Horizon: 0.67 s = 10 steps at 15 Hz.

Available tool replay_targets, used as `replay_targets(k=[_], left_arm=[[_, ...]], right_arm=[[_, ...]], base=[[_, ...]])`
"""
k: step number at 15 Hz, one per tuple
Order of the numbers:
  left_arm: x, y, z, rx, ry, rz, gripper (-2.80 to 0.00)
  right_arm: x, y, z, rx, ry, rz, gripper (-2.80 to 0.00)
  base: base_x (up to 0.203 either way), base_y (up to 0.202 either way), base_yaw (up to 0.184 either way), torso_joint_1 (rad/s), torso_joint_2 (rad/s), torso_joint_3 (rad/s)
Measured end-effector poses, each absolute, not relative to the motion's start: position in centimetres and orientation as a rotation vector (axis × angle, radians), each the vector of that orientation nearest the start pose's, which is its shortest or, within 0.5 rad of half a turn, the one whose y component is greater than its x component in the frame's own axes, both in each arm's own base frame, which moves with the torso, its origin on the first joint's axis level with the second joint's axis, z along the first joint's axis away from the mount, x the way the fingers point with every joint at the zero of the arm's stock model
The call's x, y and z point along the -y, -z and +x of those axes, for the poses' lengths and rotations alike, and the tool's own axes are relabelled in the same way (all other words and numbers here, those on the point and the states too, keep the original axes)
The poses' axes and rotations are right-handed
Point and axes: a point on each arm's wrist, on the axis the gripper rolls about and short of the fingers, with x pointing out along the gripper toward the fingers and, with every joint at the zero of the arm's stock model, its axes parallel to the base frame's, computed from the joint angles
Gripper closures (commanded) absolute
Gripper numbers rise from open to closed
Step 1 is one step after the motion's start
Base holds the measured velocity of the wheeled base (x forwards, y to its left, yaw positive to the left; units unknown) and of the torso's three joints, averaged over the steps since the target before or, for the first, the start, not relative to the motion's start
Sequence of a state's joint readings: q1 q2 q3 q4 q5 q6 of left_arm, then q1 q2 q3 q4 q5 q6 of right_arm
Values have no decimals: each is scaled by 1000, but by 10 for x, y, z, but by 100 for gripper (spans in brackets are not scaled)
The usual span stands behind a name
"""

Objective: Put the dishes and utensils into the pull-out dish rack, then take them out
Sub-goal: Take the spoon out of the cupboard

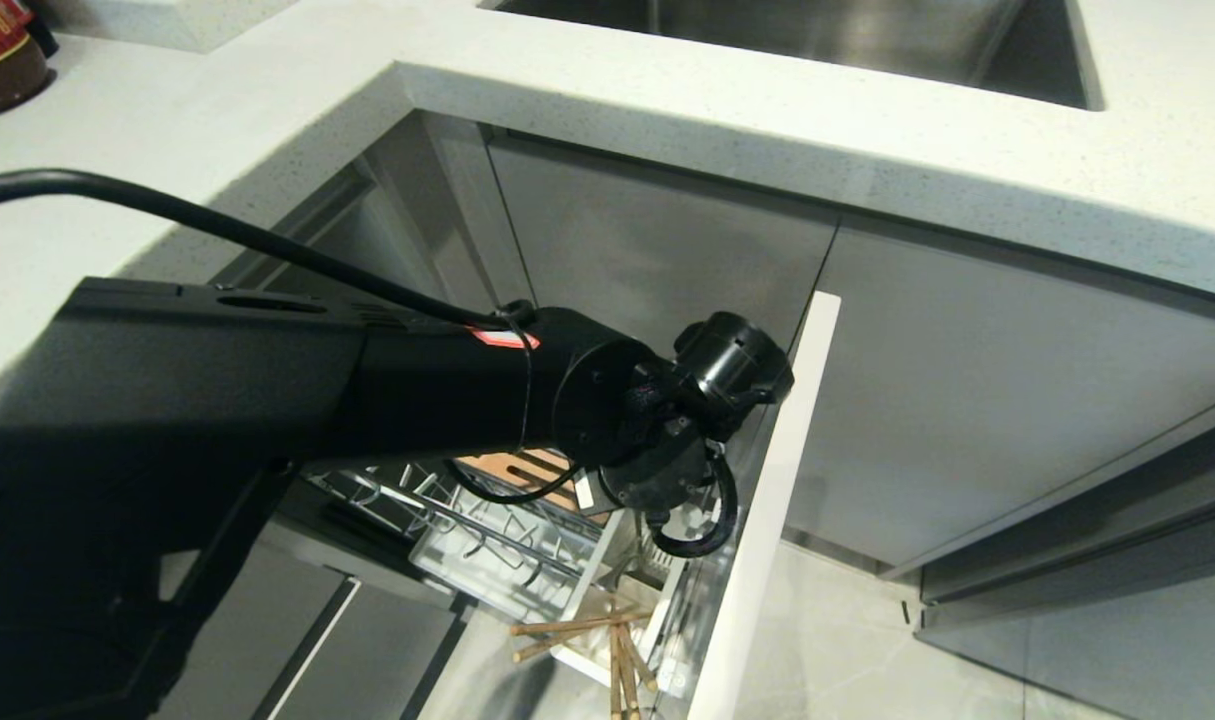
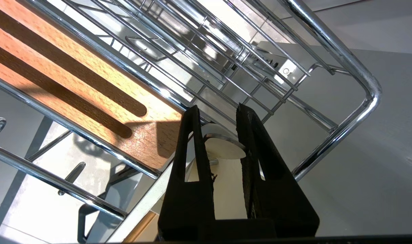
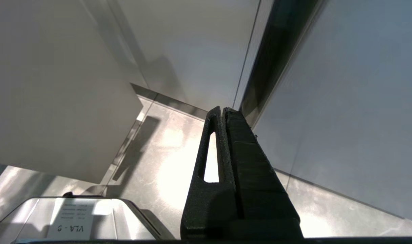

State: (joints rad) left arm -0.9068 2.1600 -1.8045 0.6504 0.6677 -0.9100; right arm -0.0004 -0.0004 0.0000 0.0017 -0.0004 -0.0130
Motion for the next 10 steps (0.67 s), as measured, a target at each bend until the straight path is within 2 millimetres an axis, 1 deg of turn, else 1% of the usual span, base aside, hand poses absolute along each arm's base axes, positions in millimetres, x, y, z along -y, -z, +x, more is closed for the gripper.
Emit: replay_targets(k=[3, 10], left_arm=[[311, -185, 258, -712, -109, -161, 0], [290, -243, 225, -653, -42, -237, 0]], right_arm=[[0, -75, -23, -1, 1, -13, 0], [0, -75, -23, -1, 1, -13, 0]], base=[[0, 0, 0, 0, 0, 0], [0, 0, 0, 0, 0, 0]])
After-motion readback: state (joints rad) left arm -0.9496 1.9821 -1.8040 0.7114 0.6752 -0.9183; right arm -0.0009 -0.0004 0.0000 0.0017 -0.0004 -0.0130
